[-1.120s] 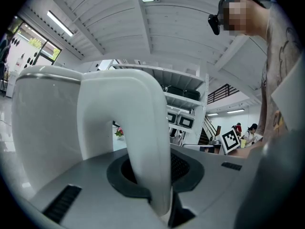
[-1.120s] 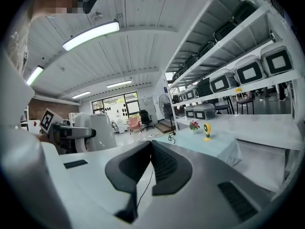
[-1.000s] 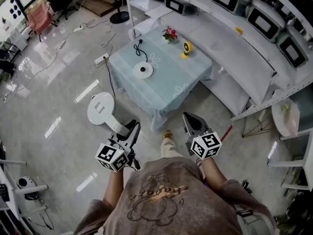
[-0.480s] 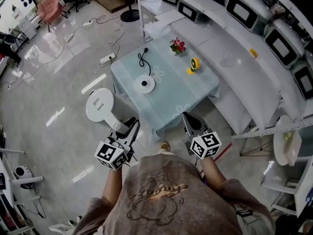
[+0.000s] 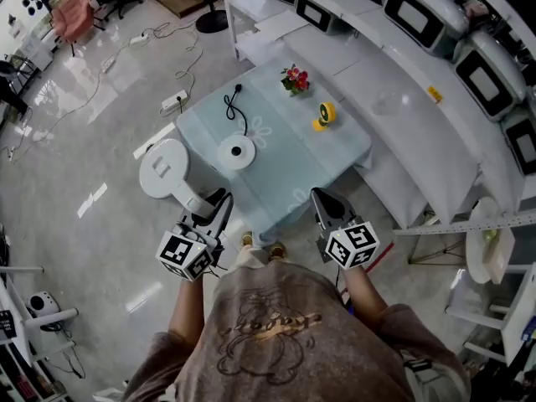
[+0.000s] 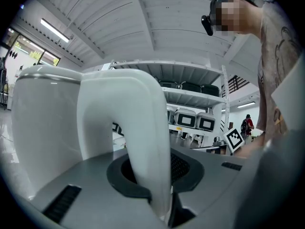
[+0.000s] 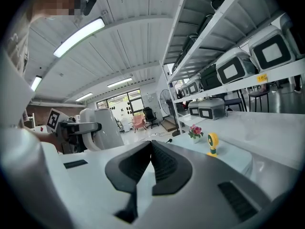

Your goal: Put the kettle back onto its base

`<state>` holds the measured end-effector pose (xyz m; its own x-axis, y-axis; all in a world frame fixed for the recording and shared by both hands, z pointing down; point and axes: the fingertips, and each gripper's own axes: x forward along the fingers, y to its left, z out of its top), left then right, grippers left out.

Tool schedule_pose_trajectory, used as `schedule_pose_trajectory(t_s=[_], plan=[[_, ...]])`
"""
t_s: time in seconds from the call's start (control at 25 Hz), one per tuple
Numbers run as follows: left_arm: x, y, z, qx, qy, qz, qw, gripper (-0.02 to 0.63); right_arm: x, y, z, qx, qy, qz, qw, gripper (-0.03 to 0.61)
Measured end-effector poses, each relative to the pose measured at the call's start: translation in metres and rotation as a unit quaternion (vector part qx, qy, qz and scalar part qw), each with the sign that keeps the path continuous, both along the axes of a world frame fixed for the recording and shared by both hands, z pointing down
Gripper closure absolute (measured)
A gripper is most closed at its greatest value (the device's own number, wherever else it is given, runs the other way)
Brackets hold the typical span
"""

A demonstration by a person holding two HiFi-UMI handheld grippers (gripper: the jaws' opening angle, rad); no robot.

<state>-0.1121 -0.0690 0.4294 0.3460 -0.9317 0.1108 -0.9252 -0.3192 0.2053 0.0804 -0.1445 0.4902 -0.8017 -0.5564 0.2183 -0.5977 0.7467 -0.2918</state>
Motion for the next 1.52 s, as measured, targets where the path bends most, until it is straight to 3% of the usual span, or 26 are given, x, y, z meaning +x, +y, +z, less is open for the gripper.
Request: schedule_pose_trajectory(t_s=[0.24,0.72,1.52], plan=[[-0.011,-0.042,0.005,0.013,-0.009,0.026,0.9995,0.529,0.002,-0.019,0.002,-0.006,0.006,0.033,0.999,0.578],[-0.023,-0.124,0.060,0.016,-0.026,0.090,0.9955,0.529,-0.001,-0.038,0.016,-0.028,0.039,0.084,0.995,0.578],[-0.023,-0.200,0.158,-0.036,-0.023,0.139,0.9894,0.528,0.016,-0.061,0.039,-0.064,0.100,0.146,0.982,0.578]])
